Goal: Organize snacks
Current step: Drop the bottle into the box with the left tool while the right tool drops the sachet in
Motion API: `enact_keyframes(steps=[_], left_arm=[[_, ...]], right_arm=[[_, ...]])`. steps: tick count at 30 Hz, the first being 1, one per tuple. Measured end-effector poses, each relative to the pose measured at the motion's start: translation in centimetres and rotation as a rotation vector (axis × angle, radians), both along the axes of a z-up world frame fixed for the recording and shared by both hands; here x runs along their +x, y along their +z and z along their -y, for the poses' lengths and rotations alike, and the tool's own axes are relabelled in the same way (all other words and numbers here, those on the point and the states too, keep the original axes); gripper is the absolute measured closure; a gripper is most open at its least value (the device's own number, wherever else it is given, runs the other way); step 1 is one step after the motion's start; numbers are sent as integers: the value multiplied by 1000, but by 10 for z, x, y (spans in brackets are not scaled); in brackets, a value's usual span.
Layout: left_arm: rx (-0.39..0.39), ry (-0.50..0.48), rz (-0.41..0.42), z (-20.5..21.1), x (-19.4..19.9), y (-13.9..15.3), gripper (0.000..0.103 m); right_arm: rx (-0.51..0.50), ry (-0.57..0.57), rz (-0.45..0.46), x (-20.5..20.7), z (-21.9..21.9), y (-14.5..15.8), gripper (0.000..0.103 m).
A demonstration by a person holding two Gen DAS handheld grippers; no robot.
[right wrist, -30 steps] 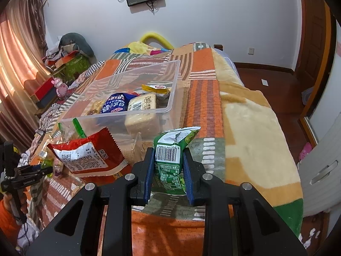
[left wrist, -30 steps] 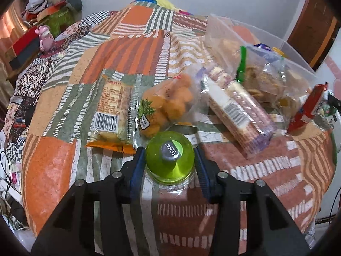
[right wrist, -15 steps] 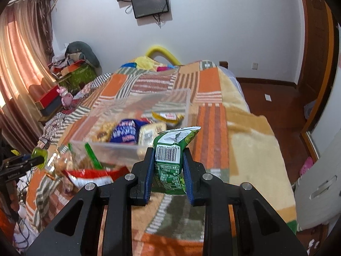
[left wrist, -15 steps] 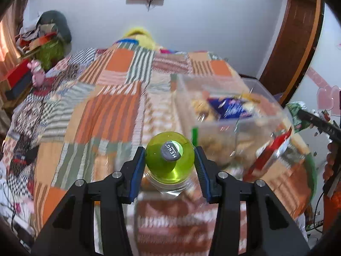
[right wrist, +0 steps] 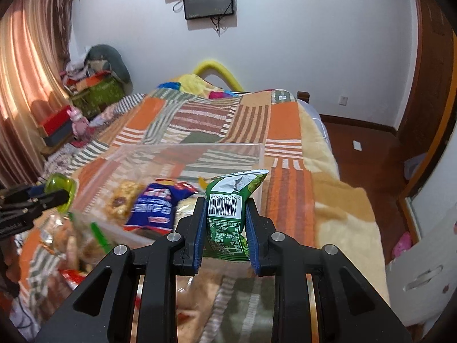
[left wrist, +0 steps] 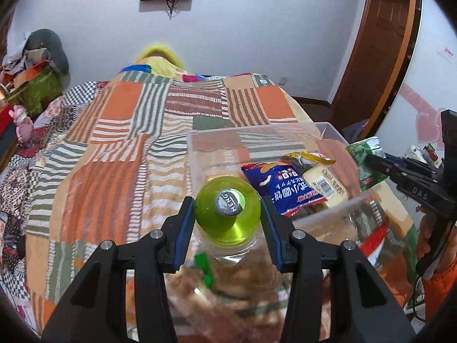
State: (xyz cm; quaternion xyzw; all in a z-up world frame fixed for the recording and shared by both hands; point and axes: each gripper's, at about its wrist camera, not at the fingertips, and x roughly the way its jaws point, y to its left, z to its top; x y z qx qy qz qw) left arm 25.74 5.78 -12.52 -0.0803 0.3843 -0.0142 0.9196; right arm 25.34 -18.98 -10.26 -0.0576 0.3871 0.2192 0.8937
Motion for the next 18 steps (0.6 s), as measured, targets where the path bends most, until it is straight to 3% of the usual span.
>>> enact_keyframes(steps=[15,18], left_arm=[[33,-33,-92,18,39,-31,57],[40,-31,-71,18,34,-25,57]], right_arm=[[-51,34,-28,7,-4,-14,77],[-46,39,-26,2,-4,-9,69]])
